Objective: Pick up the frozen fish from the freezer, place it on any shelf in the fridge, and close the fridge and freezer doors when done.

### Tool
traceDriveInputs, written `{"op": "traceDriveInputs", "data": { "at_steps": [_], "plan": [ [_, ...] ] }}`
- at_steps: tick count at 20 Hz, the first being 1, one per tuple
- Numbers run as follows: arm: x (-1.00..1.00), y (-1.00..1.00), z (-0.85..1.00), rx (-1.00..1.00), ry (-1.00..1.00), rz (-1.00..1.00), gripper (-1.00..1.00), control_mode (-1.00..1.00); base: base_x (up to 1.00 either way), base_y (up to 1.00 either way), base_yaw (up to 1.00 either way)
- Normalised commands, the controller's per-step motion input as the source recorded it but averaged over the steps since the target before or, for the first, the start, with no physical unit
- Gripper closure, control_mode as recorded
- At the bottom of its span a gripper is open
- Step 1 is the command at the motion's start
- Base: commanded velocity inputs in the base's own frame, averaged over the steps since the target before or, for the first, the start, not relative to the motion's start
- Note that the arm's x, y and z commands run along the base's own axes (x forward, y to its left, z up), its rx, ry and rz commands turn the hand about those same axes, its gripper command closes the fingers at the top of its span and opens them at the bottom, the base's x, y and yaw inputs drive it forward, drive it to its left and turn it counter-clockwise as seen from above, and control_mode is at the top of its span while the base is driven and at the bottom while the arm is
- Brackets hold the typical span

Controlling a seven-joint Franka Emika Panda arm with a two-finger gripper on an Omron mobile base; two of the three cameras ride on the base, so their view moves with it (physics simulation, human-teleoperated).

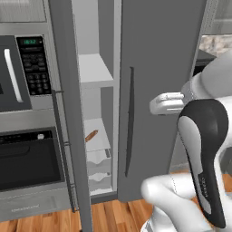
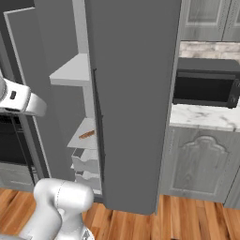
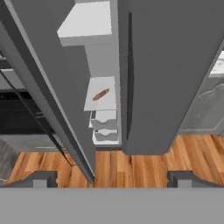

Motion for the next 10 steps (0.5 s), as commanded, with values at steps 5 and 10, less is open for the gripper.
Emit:
{"op": "traceDriveInputs", "data": {
  "at_steps": [5, 10],
  "plan": [
    [-0.73, 0.49, -0.03, -0.03, -0.06, 0.02, -1.00, -1.00, 0.00, 0.00, 0.00],
    [-0.13, 0.77, 0.00, -0.03, -0.18, 0.00, -1.00, -1.00, 0.00, 0.00, 0.00]
  ]
}}
